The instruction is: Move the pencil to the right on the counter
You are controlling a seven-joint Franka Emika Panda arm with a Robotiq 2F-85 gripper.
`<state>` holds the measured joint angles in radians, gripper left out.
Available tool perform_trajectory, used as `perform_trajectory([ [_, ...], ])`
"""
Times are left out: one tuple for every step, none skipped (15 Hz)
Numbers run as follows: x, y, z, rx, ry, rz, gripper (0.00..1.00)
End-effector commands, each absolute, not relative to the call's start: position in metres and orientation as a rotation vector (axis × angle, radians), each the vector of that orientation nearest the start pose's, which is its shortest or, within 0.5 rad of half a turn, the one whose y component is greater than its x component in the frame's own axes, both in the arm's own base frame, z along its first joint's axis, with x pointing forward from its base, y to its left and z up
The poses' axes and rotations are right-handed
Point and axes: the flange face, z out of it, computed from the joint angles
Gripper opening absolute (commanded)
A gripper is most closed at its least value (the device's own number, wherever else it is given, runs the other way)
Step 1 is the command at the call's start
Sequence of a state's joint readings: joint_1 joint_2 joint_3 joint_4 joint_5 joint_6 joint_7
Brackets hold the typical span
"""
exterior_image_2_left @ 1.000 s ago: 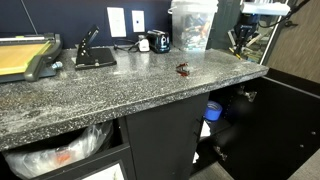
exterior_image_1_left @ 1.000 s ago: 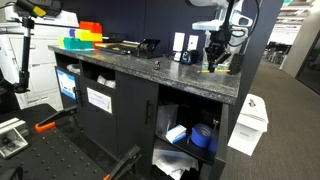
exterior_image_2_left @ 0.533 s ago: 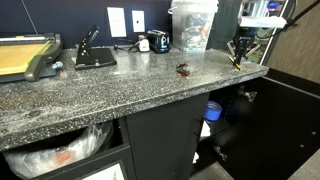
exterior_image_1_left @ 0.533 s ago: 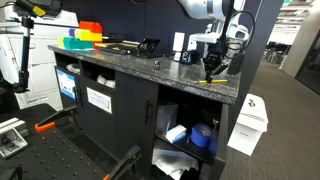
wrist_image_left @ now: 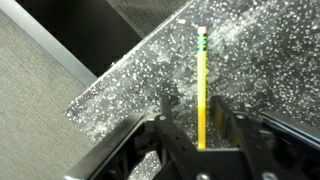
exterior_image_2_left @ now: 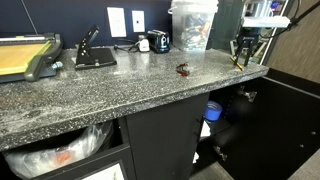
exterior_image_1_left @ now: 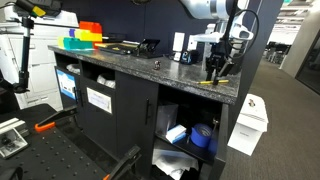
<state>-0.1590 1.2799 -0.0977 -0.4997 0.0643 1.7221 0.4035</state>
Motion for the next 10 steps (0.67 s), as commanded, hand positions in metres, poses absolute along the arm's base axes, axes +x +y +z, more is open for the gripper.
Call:
perform_trajectory([
  [0.785, -0.151, 0.264, -3.052, 0.96, 0.088, 0.75],
  [0.783, -0.149, 0.274, -3.046, 0.934, 0.099, 0.84],
  [0.782, -0.143, 0.288, -3.032, 0.905, 0.12, 0.9],
  [0.781, -0.137, 0.298, -3.017, 0.89, 0.147, 0.99],
  [0.784, -0.146, 0.27, -3.035, 0.926, 0.108, 1.0],
  [0.785, -0.144, 0.279, -3.034, 0.921, 0.099, 0.87],
  [0.785, -0.143, 0.28, -3.034, 0.92, 0.099, 0.96],
  [0.785, -0.143, 0.276, -3.035, 0.921, 0.106, 1.0],
  [0.784, -0.144, 0.271, -3.034, 0.924, 0.115, 1.0],
  [0.783, -0.145, 0.267, -3.034, 0.925, 0.124, 1.0],
])
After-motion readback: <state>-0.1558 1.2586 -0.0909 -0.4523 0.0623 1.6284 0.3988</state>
